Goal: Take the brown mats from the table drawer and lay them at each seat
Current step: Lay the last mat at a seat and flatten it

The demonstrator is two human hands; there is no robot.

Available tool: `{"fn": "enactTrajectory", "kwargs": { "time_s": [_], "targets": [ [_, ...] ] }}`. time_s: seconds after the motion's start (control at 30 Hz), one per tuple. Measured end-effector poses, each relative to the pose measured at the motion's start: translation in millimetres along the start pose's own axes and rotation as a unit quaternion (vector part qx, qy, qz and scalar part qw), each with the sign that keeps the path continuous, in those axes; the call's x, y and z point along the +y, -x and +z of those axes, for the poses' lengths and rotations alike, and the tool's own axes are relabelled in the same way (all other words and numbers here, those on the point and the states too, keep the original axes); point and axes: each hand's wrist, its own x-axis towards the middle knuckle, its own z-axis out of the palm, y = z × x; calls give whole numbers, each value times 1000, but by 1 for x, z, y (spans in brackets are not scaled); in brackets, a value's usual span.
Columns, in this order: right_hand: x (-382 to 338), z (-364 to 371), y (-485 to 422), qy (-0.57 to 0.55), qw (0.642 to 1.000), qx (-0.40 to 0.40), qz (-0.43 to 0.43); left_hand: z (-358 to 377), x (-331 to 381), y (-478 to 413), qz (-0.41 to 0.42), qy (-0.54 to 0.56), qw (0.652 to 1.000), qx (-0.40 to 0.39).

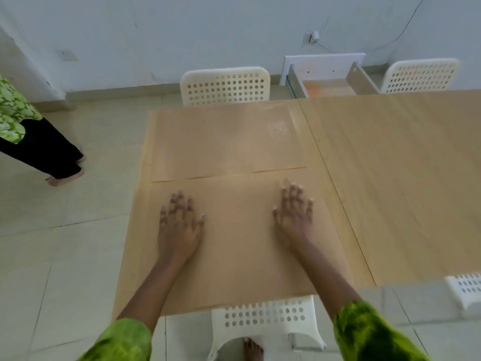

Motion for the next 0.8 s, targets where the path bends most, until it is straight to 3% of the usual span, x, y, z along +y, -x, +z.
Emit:
{"fn": "enactTrajectory", "kwargs": {
  "time_s": [0.07,0.13,0.27,0.57,0.8],
  "targets": [
    [-29,19,40,-5,997,7,-75,7,31,34,79,-8,997,0],
    [-47,38,71,-12,993,17,-115,19,55,67,107,0,993,-40],
    [-34,50,85,-6,994,-36,-104,31,48,89,77,-24,995,-54],
    [45,33,71,28,1000,-1,-12,21,-24,81,-44,-18,999,-14],
    [59,23,73,25,1000,-9,1,17,-30,79,-57,-16,998,-26]
  ]
}}
